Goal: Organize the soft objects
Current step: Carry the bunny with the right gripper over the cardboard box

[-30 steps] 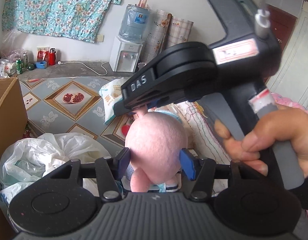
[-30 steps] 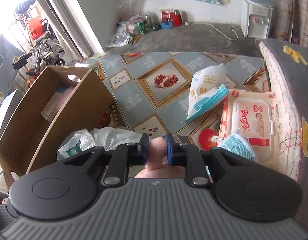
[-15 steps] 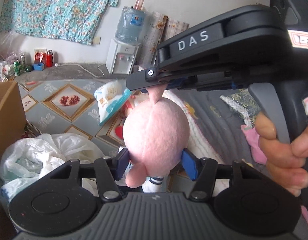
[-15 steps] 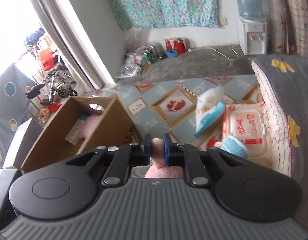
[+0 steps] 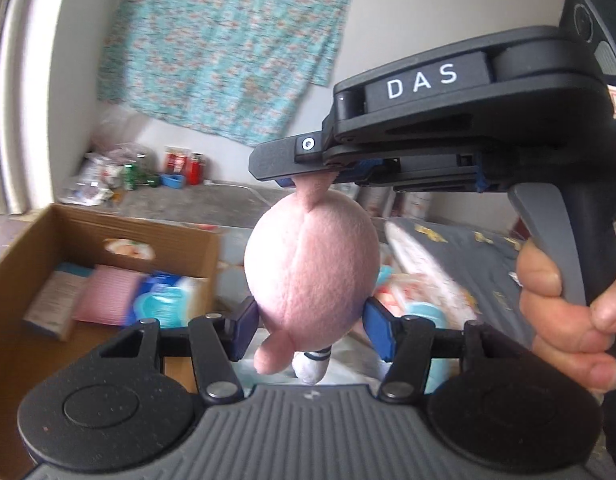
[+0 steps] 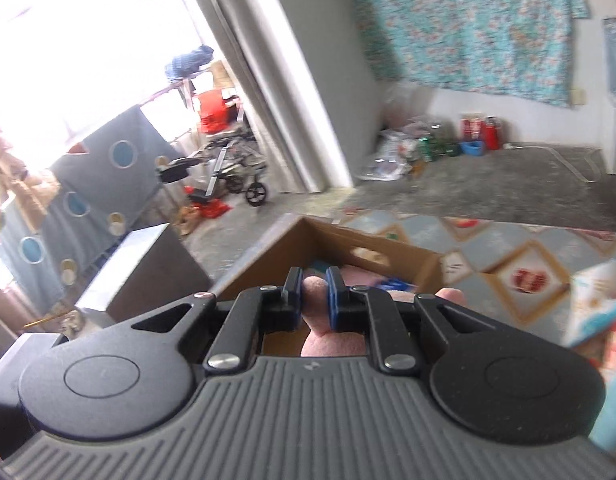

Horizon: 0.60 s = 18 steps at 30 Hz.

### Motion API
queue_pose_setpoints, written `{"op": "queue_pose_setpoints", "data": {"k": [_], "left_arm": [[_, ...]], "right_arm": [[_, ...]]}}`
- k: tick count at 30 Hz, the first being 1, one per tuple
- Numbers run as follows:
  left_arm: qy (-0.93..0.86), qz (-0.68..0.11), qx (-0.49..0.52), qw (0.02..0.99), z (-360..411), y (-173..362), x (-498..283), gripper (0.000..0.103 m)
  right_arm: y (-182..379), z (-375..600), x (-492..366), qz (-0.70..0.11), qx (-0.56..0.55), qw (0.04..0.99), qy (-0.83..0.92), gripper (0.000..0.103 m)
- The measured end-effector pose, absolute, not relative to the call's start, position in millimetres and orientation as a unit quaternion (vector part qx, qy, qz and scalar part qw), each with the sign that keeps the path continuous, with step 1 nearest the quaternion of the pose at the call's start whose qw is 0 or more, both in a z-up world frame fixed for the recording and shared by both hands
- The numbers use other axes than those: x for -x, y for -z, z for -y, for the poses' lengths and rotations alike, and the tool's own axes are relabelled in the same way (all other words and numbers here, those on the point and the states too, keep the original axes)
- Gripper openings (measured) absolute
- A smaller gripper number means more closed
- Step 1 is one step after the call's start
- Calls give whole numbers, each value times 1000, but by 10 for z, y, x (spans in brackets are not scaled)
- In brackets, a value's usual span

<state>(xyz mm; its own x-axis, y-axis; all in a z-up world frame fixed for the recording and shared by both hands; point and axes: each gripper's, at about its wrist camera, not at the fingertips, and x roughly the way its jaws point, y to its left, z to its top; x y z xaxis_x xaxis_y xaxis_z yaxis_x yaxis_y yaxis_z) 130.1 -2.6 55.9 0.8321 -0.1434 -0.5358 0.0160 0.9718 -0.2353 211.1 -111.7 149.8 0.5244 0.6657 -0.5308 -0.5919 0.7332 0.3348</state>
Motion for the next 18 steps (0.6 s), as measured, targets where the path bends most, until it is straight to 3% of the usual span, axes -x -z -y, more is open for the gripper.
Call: {"op": "queue_pose_setpoints", "data": {"k": [9,18], "left_arm": [[-67,-336,131,930,-818,-181,-1465,58],[-49,-433,123,891,-977,313,-1713,58]], "right_arm": [[-876,57,-2610,-394,-78,817,-413,11],[-140,-62,-2898,-455,-44,800,-389,11]]}}
